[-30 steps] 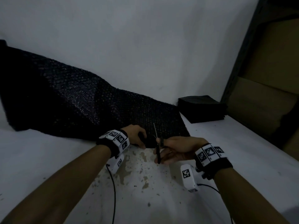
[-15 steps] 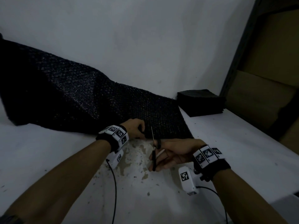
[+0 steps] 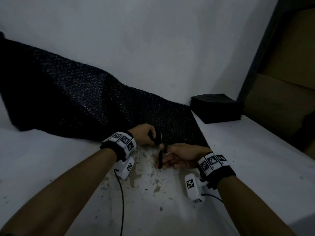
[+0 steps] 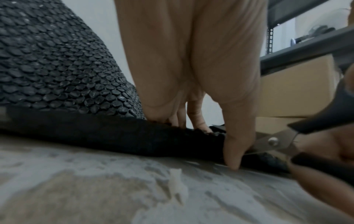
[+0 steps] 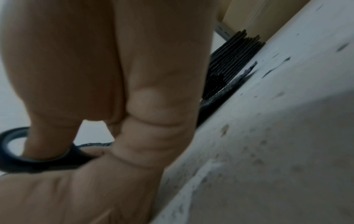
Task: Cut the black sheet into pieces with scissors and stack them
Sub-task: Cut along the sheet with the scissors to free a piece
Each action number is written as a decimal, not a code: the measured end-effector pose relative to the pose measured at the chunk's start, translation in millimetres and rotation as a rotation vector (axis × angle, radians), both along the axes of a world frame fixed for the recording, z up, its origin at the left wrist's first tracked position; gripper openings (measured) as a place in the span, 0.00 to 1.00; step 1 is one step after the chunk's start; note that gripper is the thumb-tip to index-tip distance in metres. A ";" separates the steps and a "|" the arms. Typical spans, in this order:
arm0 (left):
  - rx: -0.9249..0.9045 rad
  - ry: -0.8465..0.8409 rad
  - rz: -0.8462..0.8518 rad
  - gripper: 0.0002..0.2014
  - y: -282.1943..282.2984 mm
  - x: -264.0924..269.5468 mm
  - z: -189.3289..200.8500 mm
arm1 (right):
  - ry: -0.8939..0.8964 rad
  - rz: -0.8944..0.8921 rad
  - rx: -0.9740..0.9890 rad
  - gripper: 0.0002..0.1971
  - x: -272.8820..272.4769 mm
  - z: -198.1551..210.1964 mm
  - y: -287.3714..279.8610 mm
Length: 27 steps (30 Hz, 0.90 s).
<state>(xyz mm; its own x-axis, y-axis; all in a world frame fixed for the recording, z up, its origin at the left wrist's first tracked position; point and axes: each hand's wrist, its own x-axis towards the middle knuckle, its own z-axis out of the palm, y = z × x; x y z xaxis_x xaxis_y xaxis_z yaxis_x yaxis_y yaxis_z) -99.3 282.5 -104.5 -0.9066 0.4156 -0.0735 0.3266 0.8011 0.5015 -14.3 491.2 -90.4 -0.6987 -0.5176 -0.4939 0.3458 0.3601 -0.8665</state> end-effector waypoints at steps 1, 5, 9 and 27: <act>0.010 0.002 -0.011 0.12 -0.5 -0.2 0.1 | 0.004 0.000 0.003 0.33 -1.5 -0.9 -1.2; 0.014 -0.007 -0.036 0.11 -0.7 -2.4 0.0 | 0.012 0.030 0.038 0.30 -5.8 -2.3 -3.7; 0.018 -0.042 -0.079 0.09 -1.2 -4.0 0.6 | -0.008 0.037 -0.001 0.31 -7.4 -3.6 -3.3; 0.026 -0.033 -0.089 0.09 -3.6 -6.3 -2.3 | -0.099 -0.042 -0.192 0.23 -5.6 -11.6 -5.1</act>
<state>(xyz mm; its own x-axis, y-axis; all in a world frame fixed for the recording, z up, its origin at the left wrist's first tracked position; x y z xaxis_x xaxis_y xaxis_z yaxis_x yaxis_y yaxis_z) -105.6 278.9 -106.8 -0.8630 0.4969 -0.0910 0.3790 0.7560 0.5336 -20.0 486.1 -102.0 -0.6746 -0.5798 -0.4569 0.4442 0.1755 -0.8786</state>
